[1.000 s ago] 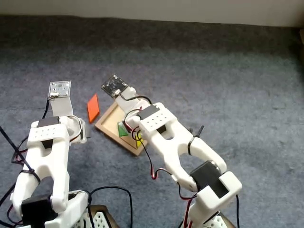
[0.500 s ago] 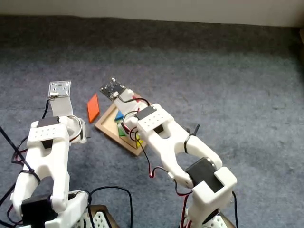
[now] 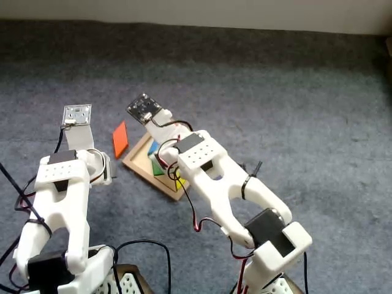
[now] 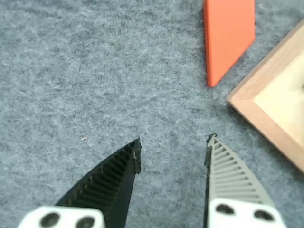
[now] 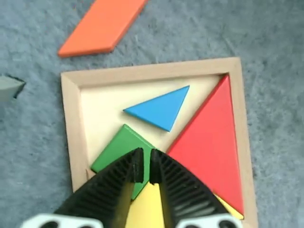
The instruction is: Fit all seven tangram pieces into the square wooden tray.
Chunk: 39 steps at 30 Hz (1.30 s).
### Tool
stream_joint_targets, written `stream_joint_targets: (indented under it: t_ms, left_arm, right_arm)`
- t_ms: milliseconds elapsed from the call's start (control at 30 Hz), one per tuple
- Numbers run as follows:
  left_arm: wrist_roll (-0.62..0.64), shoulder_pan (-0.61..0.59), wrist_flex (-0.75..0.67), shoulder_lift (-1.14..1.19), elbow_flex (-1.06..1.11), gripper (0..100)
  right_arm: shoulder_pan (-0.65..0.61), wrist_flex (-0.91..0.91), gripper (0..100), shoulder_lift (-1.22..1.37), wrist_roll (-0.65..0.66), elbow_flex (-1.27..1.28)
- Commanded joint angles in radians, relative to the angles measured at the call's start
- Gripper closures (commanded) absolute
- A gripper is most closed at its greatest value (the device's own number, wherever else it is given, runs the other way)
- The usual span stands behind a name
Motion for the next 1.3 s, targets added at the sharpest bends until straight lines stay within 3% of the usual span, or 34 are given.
stream_joint_targets:
  t_ms: [0, 333, 500, 700, 833, 1133, 1267]
  left_arm:
    - [0.003, 0.019, -0.012, -0.033, -0.004, 77]
    - [0.003, 0.021, -0.012, -0.033, -0.004, 77]
    - [0.003, 0.021, -0.012, -0.033, -0.004, 77]
    - [0.003, 0.022, -0.012, -0.033, -0.004, 77]
    - [0.003, 0.022, -0.012, -0.033, -0.004, 77]
    - [0.003, 0.021, -0.012, -0.033, -0.004, 77]
    - [0.003, 0.022, -0.012, -0.033, -0.004, 77]
  right_arm:
    - [-0.005, -0.127, 95.7, -0.062, -0.008, -0.041]
    - [-0.001, -0.182, 95.4, 0.18, -0.003, -0.094]
    - [0.038, -0.17, 95.4, 0.168, -0.003, -0.104]
    - [0.065, 0.084, 95.4, 0.137, -0.002, -0.113]
    - [0.065, 0.105, 95.4, 0.071, -0.003, -0.114]
    - [0.051, -0.186, 95.4, 0.012, -0.009, -0.105]
    - [0.021, -0.211, 95.4, 0.067, -0.009, -0.111]
